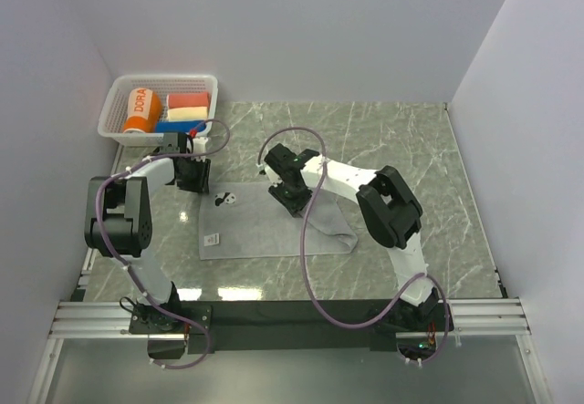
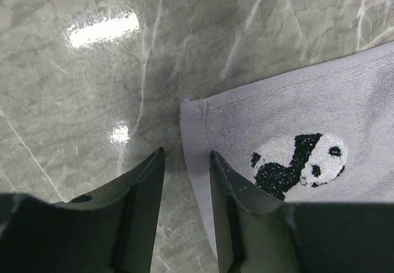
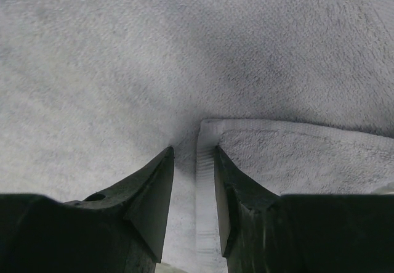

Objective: Roll the towels
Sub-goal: Flatten the towel

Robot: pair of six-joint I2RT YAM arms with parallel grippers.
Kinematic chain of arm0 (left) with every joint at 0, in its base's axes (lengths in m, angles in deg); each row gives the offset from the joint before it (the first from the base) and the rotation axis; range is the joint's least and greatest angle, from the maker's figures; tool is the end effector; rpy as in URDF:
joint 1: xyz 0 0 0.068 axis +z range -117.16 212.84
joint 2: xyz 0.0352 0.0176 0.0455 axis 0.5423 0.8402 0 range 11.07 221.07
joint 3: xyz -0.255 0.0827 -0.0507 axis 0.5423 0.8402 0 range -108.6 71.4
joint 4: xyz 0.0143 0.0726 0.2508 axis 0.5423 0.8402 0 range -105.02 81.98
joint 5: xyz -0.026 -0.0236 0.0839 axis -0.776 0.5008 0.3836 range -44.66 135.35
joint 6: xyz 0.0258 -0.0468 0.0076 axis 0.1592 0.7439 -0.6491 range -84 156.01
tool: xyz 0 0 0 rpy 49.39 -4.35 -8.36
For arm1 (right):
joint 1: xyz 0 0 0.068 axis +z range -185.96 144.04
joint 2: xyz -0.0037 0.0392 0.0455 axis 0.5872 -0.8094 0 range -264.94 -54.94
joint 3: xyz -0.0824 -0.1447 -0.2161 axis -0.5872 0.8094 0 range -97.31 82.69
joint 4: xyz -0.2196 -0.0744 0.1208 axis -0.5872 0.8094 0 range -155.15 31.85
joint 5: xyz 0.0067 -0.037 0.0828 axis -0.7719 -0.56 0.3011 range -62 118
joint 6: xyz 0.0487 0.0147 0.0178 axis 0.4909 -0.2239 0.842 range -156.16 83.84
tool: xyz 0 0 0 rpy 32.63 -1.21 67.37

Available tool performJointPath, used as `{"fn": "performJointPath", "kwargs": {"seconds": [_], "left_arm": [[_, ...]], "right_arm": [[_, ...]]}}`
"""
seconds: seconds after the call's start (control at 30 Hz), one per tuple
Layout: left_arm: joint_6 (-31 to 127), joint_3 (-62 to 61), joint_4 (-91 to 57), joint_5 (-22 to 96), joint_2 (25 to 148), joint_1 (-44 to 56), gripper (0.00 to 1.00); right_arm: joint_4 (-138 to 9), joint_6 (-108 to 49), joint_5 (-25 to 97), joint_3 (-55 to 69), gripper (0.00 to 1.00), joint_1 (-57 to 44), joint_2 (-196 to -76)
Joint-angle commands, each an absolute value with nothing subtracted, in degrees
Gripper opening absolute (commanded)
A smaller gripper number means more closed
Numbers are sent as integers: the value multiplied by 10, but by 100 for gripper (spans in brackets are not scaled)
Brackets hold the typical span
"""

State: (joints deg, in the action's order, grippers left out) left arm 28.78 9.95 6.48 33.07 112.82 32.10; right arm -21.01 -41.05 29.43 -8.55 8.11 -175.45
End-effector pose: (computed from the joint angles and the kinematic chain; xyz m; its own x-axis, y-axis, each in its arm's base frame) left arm 0.3508 -0.0122 0.1633 -0.8601 0.1340 -0.4923 0.2230 0.9666 -0.1265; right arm 0.3072 0.2987 0.1684 -0.6265 -0.7249 -0.2865 -0.7565 0.6540 -0.0005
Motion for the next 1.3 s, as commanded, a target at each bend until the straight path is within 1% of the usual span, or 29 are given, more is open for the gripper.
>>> {"fn": "performJointPath", "kwargs": {"seconds": [0.0, 0.37, 0.67, 0.77, 0.8, 0.83, 0.87, 0.9, 1.1, 1.27], "left_arm": [[293, 94, 50, 326, 1138, 320, 41], [286, 92, 59, 322, 1148, 320, 40], [290, 86, 69, 307, 1149, 320, 42], [286, 86, 72, 300, 1143, 320, 43], [284, 87, 74, 297, 1143, 320, 43], [284, 87, 74, 297, 1140, 320, 43], [281, 88, 73, 296, 1137, 320, 43], [280, 87, 75, 297, 1136, 320, 42], [281, 69, 75, 309, 1144, 320, 41], [281, 50, 79, 301, 1159, 320, 40]], "right_arm": [[-211, -400, 266, -117, 40, 78, -1760], [-195, -393, 297, -149, 40, 68, -1768], [-183, -395, 306, -152, 35, 54, -1797], [-182, -395, 313, -153, 25, 52, -1799], [-180, -395, 315, -154, 16, 50, -1797], [-180, -394, 318, -155, 12, 48, -1795], [-179, -395, 324, -157, 4, 46, -1787], [-178, -395, 328, -158, 0, 46, -1781], [-164, -400, 349, -172, 0, 30, -1739], [-147, -407, 356, -179, 0, 12, -1726]]}}
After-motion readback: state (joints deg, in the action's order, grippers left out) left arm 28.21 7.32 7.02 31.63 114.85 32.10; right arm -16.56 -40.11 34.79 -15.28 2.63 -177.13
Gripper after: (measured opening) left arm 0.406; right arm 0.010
